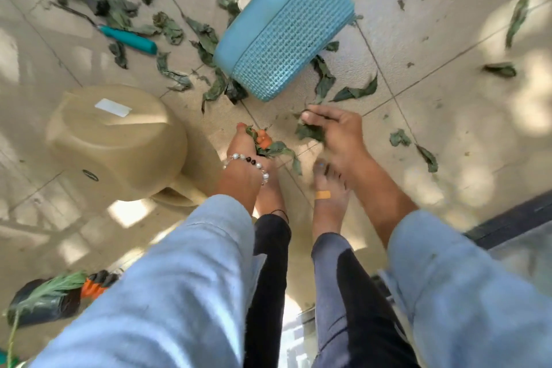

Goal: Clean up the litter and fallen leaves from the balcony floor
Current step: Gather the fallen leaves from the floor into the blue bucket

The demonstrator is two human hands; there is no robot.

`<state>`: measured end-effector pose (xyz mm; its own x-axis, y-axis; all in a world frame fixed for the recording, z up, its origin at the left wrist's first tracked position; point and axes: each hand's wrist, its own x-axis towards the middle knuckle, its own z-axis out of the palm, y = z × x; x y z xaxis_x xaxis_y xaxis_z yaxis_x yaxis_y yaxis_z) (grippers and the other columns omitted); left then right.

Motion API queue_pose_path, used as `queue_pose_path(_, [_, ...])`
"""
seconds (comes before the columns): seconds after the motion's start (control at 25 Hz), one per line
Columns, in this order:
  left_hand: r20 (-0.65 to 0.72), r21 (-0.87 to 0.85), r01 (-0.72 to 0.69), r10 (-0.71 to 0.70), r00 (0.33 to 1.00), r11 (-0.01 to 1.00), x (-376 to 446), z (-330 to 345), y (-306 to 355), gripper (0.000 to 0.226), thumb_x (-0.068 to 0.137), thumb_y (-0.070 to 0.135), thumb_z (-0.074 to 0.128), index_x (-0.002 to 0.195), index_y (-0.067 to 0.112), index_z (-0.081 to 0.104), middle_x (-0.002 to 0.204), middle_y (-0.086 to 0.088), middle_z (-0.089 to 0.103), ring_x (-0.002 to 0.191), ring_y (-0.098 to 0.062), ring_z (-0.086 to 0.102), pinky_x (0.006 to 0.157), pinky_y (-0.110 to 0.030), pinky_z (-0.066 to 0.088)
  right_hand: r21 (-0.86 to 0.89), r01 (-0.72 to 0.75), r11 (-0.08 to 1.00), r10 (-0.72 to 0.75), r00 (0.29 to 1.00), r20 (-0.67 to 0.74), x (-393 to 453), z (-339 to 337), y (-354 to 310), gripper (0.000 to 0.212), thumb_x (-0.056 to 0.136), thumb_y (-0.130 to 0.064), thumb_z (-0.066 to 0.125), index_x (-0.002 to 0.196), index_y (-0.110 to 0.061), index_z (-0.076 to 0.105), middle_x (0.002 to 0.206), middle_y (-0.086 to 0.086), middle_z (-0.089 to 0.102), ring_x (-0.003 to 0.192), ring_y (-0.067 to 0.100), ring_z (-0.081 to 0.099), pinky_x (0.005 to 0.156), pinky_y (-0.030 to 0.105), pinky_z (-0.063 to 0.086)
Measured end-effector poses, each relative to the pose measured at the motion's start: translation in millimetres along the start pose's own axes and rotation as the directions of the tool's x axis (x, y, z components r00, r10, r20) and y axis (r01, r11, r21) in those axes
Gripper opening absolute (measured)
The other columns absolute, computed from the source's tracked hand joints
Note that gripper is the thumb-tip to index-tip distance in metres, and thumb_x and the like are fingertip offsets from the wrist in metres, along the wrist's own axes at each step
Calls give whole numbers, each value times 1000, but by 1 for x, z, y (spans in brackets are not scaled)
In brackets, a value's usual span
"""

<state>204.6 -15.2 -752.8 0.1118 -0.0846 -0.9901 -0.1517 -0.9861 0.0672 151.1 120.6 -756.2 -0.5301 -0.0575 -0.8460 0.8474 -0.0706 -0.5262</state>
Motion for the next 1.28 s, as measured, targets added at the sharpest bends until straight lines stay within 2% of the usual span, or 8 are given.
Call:
queue_pose_path(0.12, [19,-208,-43,48,999,977,-36,14,-28,38,100,39,47,71,14,45,47,-1,51,28,-11,47,35,-14,41,190,-15,982,31,996,-80,-62,21,-2,17,82,9,64,90,-6,68,84,13,72,78,21,69,75,29,59])
queue_pose_path(0.28, [52,392,-145,136,989,908,-56,24,-69,44,93,63,37,94,22,53,93,1,63,80,-15,64,79,-31,55,144,155,977,-118,965,-236,-87,13,-18,18,87,5,60,92,-10,68,96,19,71,91,27,70,85,36,57])
queue_pose_path(0.48, [237,444,-136,30,971,886,-98,58,-110,32,102,36,33,83,23,55,77,5,58,72,-8,56,70,-20,47,-165,354,921,-375,919,-122,-78,-33,-49,17,87,-2,61,92,-15,70,95,2,72,93,11,67,89,30,53])
queue_pose_path(0.68, [338,504,-97,-92,937,858,-98,74,-129,62,89,67,37,92,9,58,90,-9,62,94,-23,61,103,-33,43,-702,569,428,-560,777,288,-81,-83,-50,33,95,-23,41,102,-12,71,109,1,70,116,21,55,103,37,29])
queue_pose_path(0.84, [171,715,-118,-9,985,689,-85,78,-144,37,93,48,51,80,14,56,75,-4,56,49,-15,60,43,-19,50,-863,500,72,-177,858,483,-83,-129,-67,32,100,-42,34,102,-34,65,131,-23,51,147,18,-2,106,65,-14])
queue_pose_path(1.08, [198,884,-251,171,965,393,-65,103,-188,64,67,58,76,100,4,65,83,-9,70,70,-24,67,73,-34,57,-375,207,904,-164,976,143,-66,-184,-52,23,82,-18,73,105,-15,73,131,-7,55,122,9,47,102,26,35])
queue_pose_path(1.2, [294,879,-354,223,929,318,-46,121,-190,49,75,47,77,83,1,63,68,-12,64,52,-22,59,59,-34,56,64,187,980,-169,960,-223,-38,-223,-39,15,80,-9,73,95,-9,74,92,0,72,84,7,68,75,24,53])
queue_pose_path(1.28, [339,877,-392,220,915,276,-30,121,-173,42,84,39,72,63,7,53,56,-10,53,38,-17,48,42,-24,44,-276,90,957,-209,873,-440,-4,-250,-21,22,77,-9,76,97,-2,71,82,6,70,72,7,65,73,28,51])
